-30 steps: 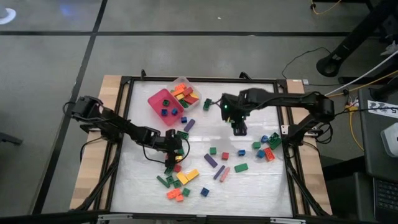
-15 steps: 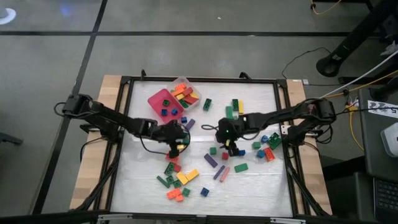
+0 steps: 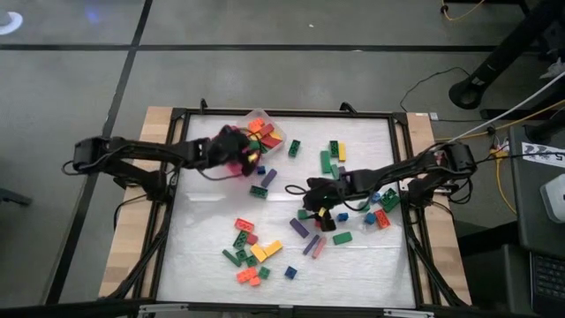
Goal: Sort blocks by size
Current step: Put the small green block into the pink bin
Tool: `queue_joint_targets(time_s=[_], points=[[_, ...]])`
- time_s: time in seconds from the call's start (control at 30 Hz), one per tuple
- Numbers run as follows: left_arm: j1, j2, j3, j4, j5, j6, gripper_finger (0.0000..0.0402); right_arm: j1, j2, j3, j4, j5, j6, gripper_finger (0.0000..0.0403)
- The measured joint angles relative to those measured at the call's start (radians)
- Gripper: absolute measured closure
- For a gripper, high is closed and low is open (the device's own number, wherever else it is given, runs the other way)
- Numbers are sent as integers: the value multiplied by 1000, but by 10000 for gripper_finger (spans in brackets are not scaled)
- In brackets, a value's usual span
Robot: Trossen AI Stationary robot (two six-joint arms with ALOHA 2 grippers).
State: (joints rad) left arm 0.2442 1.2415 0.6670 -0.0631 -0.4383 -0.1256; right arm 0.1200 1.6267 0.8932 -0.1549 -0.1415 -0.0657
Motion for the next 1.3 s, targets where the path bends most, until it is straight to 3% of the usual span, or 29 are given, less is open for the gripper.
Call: queue_joint_targets(time_s=[0.3, 0.8, 1.3], points=[[92, 12, -2, -241, 4, -184, 245, -2, 69, 1, 18, 52, 13, 217], [91, 13, -5, -249, 8, -205, 219, -2, 66, 4, 37, 53, 16, 217], [89, 13, -6, -248, 9, -235, 219, 1, 56, 4, 47, 36, 169, 217]])
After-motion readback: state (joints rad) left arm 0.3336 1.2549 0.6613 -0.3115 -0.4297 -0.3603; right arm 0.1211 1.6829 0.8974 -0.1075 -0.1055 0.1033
